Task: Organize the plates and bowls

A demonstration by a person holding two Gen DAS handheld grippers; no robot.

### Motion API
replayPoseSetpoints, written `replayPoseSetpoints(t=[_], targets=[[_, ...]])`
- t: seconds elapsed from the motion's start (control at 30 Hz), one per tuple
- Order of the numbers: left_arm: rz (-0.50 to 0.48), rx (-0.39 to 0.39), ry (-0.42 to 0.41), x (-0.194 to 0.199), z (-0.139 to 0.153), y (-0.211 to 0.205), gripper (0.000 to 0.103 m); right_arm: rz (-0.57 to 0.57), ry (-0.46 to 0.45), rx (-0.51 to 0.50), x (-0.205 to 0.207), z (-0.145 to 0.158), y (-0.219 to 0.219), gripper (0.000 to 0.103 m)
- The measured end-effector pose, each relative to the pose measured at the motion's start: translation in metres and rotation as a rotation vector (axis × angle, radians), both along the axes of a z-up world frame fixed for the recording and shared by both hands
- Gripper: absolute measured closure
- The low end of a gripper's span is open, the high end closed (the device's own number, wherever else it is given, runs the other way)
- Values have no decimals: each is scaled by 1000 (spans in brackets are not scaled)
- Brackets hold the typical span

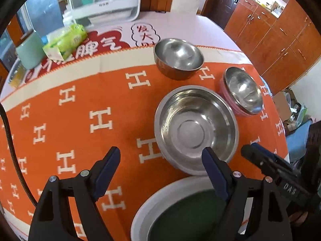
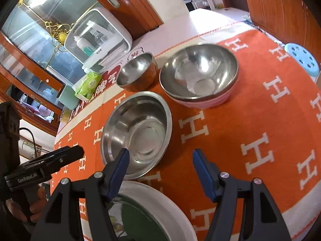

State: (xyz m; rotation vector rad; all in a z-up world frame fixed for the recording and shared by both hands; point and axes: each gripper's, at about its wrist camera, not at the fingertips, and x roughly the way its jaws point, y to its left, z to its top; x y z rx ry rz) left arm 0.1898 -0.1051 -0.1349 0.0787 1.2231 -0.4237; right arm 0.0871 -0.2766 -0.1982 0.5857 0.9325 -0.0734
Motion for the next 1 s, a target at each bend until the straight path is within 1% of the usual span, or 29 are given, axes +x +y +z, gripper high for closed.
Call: replayPoseSetpoints(t=[0.1,0.17,0.27,0.5,0.6,0.67,0.7,0.73,0.83,0.9,0.97,1.0], targets=[[0,-18,24,9,-16,-3,21,-1,17,33,6,-11,0,37],[-23,-27,41,14,-26,-7,21,-8,22,56,8,-18,-1,37],[-35,-23,53,18,-37,-10,21,-22,30,88,8,-27,-2,37],[-33,-42,98,27,-62,-11,21,-32,60,126,10,-40,0,38],[-36,-44,112,28,-69,-13,28,-24,65,132,12,-43,1,48],[-39,-44,115,28,-72,-15,36,-11,58,137,14,-43,3,53],[-40,-44,114,27,-73,-16,43,-1,53,137,15,-42,5,57],[-40,-44,116,27,-75,-16,47,8,49,134,16,-42,7,60],[-34,-53,132,24,-77,-18,60,27,44,136,19,-41,10,67],[-31,-63,145,23,-81,-19,65,33,45,138,20,-42,11,70],[-24,-63,153,24,-85,-15,66,40,50,142,21,-43,12,72],[-20,-64,148,23,-86,-15,68,44,52,142,21,-44,13,75]])
